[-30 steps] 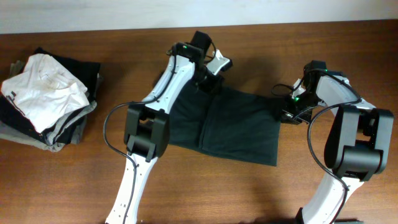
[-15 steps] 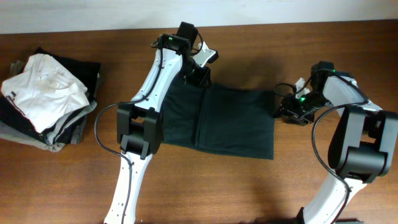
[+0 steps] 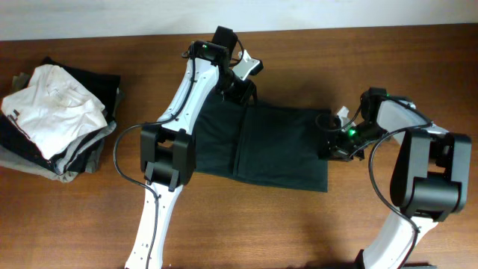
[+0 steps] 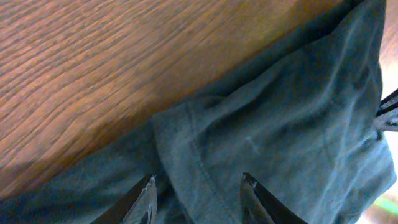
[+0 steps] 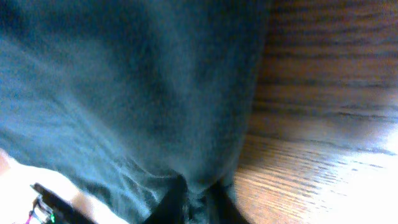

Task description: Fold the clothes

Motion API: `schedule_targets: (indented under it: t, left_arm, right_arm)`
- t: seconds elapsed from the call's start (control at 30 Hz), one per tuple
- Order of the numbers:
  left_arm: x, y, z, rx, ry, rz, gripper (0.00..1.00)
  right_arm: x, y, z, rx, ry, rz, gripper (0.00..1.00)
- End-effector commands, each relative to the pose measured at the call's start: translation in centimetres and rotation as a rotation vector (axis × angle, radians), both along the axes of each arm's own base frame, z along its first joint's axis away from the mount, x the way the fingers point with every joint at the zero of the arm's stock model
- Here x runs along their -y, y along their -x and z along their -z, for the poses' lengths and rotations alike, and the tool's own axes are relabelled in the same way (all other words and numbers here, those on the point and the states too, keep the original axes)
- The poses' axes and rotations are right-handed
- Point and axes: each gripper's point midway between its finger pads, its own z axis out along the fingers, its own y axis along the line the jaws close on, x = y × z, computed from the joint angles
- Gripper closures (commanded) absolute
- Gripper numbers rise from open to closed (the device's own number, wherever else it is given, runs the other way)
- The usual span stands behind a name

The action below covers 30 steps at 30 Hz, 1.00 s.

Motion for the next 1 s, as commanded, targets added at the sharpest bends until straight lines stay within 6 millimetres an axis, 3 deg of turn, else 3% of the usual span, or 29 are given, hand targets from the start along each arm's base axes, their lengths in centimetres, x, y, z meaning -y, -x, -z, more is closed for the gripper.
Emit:
schedule_targets:
  t: [0.0, 0.1, 0.2, 0.27, 0.33, 0.47, 0.6, 0.7, 0.8, 0.9, 0.97]
  left_arm:
    - [0.7, 0.6, -0.2, -0.025, 0.033, 0.015, 0.54]
    - [0.9, 1.0, 0.1, -0.042, 0.043, 0.02, 0.49]
    - [1.5, 1.3, 0.8, -0.05, 0.046, 0.032, 0.38]
    - [1.2, 1.5, 1.7, -0.055, 0.005, 0.03, 0.38]
    - [-0.3, 1.7, 2.6, -0.061, -0.092, 0.015, 0.42]
    - [-4.2, 1.0, 0.9, -0.059, -0.165, -0.046, 0.27]
    - [-10.4, 0.1, -3.8, -0.051, -0.186, -0.178, 0.19]
    - [-14.7, 0.2, -5.1, -0.089, -0.192, -0.265, 0.13]
    - [-17.2, 1.3, -3.8, -0.194, -0.18, -0.318, 0.13]
    - [-17.6, 2.7, -1.4, -0.29, -0.151, -0.323, 0.13]
    - [-16.9, 4.3, 1.3, -0.357, -0.135, -0.287, 0.13]
  right_arm:
    - [1.2, 2.2, 1.3, -0.09, 0.1, 0.037, 0.96]
    - [3.3, 2.8, 0.8, -0.132, 0.169, 0.048, 0.96]
    - [3.3, 2.6, 0.5, -0.125, 0.169, 0.045, 0.96]
    - [3.4, 2.6, 0.5, -0.119, 0.172, 0.033, 0.96]
    - [4.0, 2.7, 0.6, -0.126, 0.185, 0.048, 0.95]
    - [5.6, 2.1, 0.1, -0.119, 0.175, 0.122, 0.78]
    - [7.9, 0.4, -3.6, -0.013, 0.139, 0.224, 0.61]
    - [8.8, -0.1, -6.8, 0.075, 0.148, 0.257, 0.54]
    - [8.4, 0.1, -9.1, 0.129, 0.161, 0.251, 0.51]
    - [8.1, 0.0, -10.2, 0.163, 0.168, 0.245, 0.51]
    - [7.9, 0.1, -10.3, 0.164, 0.167, 0.24, 0.5]
